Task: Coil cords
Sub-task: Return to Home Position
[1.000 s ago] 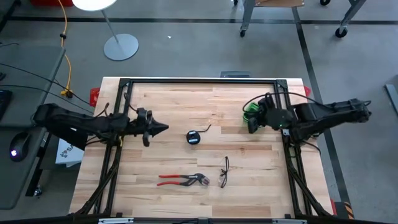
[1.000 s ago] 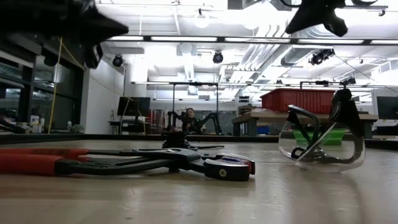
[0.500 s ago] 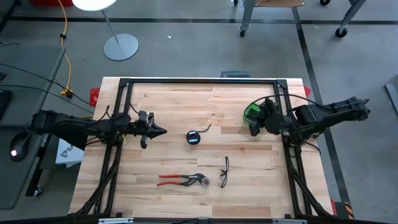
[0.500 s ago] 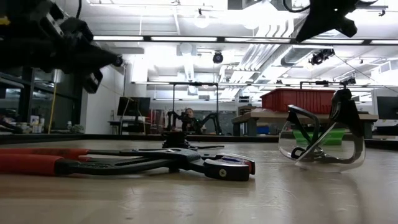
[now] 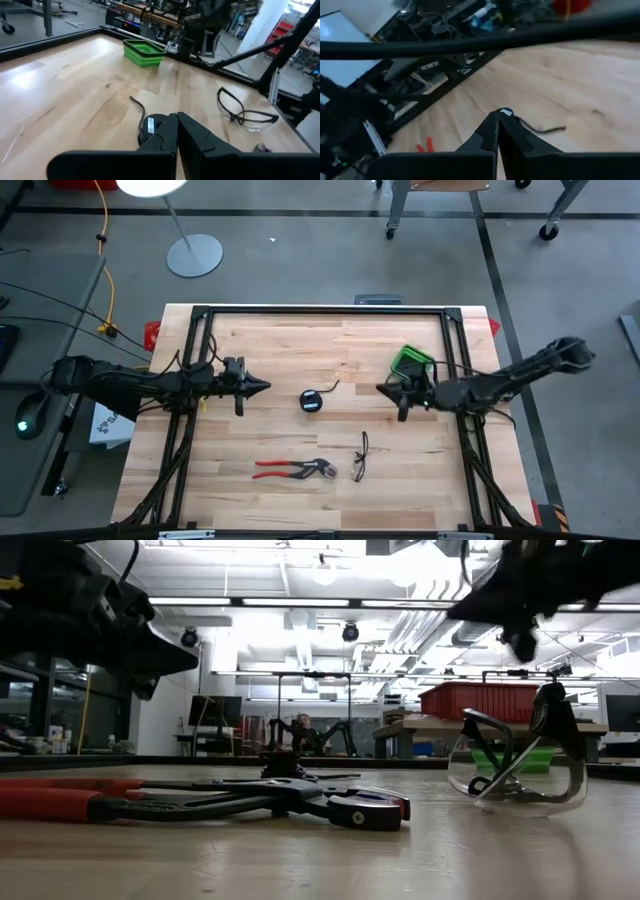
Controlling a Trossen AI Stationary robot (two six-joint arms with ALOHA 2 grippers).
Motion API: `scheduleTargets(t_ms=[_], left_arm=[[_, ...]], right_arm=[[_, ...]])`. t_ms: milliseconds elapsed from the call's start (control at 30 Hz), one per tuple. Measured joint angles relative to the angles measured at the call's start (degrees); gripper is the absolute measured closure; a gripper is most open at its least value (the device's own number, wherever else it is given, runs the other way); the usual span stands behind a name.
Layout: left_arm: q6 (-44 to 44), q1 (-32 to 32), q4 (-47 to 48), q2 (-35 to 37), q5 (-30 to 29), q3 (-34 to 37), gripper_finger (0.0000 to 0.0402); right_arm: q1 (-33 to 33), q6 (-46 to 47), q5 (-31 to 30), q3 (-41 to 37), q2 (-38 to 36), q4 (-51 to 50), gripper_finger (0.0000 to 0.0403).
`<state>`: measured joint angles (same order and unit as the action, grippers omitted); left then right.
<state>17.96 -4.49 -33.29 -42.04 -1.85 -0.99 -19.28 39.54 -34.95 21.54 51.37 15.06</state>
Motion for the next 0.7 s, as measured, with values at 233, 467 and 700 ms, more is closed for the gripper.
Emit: scheduleTargets(t_ms=[233, 467, 700], left_arm=[[-6.6, 0.6, 0.1, 0.0, -0.3, 0.0, 0.0401], [-8.8, 0.6, 1.0, 0.0, -2.4, 0.0, 0.0401], [-7.2, 0.6, 2.7, 0.0, -4.7, 0.0, 0.0401]], right_arm=[[19.8, -12.0, 24.7, -8.0, 0.7, 9.8, 0.0403], [26.1, -24.8, 28.9, -9.4, 0.7, 4.6, 0.0403], [28.4, -31.4, 30.6, -9.4, 0.7, 1.8, 0.0403]])
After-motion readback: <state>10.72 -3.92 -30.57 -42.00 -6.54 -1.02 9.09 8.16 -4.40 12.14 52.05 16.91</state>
